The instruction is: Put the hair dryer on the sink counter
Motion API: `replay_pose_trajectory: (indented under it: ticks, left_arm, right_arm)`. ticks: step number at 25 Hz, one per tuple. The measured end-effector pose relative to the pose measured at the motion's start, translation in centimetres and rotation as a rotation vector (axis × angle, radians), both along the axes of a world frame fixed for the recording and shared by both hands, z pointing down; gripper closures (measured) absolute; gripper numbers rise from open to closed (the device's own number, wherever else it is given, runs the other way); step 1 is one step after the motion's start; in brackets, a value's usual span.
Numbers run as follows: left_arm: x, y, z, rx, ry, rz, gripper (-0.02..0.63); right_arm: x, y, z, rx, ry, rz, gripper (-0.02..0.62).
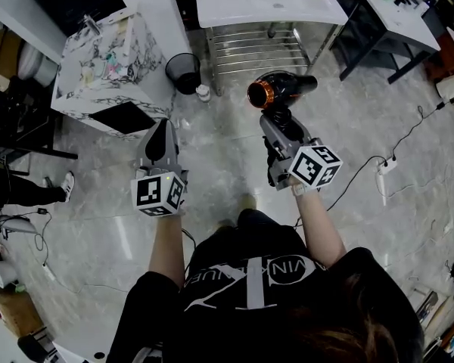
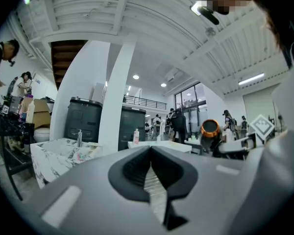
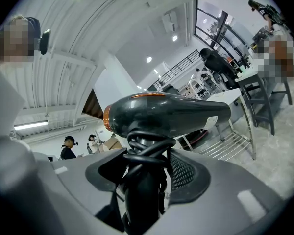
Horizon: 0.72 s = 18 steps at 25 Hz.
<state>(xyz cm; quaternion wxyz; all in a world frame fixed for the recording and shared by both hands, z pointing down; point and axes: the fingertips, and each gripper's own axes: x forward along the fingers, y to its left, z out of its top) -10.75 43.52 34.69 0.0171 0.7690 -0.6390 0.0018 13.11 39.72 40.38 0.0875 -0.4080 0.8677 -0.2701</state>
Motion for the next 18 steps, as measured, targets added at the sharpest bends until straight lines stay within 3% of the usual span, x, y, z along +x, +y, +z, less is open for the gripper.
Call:
replay_pose_trajectory:
  ticks: [11, 18]
  left_arm:
    - [3.1, -3.4, -0.9, 0.011, -0.027, -0.033, 0.606]
    - [2.2, -8.3, 0.3, -0.01, -0.027, -0.022, 0.606]
  right_arm:
    - [2.7, -4.8, -0.6, 0.019, -0.038, -0.052, 0.336]
    - [1.3, -9.2, 0.4, 0.003, -0.046, -0.055, 0.336]
